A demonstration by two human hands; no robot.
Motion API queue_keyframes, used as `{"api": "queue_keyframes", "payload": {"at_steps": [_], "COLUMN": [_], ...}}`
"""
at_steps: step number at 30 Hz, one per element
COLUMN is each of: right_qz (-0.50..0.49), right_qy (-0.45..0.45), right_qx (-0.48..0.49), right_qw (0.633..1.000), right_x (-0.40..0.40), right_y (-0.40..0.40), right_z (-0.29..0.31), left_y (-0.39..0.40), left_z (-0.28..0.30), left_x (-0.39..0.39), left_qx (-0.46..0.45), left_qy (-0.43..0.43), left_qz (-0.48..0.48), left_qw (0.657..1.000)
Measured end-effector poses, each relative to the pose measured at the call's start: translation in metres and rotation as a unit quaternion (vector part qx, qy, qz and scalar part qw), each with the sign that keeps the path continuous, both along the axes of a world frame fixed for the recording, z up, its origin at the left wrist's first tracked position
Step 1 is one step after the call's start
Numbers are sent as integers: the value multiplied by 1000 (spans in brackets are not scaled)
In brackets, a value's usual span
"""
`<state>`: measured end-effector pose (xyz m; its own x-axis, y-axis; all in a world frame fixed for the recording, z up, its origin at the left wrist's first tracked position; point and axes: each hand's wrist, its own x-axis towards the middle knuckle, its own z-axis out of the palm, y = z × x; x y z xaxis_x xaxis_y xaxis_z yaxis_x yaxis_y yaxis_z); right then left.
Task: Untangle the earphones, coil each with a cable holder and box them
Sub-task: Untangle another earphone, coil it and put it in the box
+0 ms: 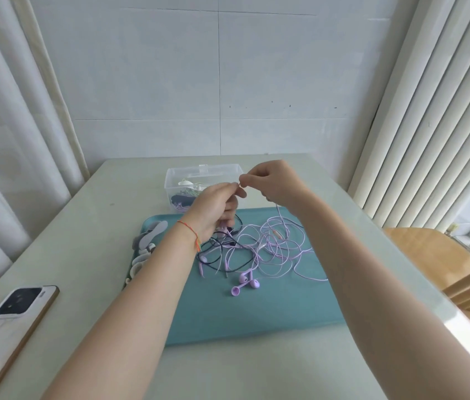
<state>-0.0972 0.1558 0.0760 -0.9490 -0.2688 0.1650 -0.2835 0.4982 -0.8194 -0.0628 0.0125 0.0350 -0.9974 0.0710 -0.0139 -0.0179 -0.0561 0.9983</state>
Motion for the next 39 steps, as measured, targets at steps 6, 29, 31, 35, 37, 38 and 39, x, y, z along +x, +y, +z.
{"api": "queue_keyframes", "payload": {"at_steps": [6, 29, 31, 35, 37, 38, 39], "right_qz": [-25, 24, 8, -74, -22, 21, 59], "right_qy": [2, -112, -131, -11, 52, 60, 62], "right_qx": [-86, -149, -212, -86, -42, -29, -12], "right_qw": [996, 982, 968, 994, 998, 998, 996], "right_x": [-16, -2, -5, -5, 1, 3, 5], "right_y": [-5, -22, -18, -15, -15, -15, -15], "right_z": [-25, -30, -27, -26, -20, -18, -17], "left_y": [-12, -29, -28, -26, -26, -25, -24], "left_z": [-6, 0, -1, -5, -4, -3, -2], "left_x": [-4, -11, -9, -7, -6, -5, -5], "left_qx": [127, 222, 141, 27, 2, -3, -7], "left_qy": [-71, -30, -26, -20, -19, -18, -16], "left_qz": [-77, -6, -24, -42, -52, -55, -56], "left_qw": [986, 975, 989, 999, 998, 998, 998]}}
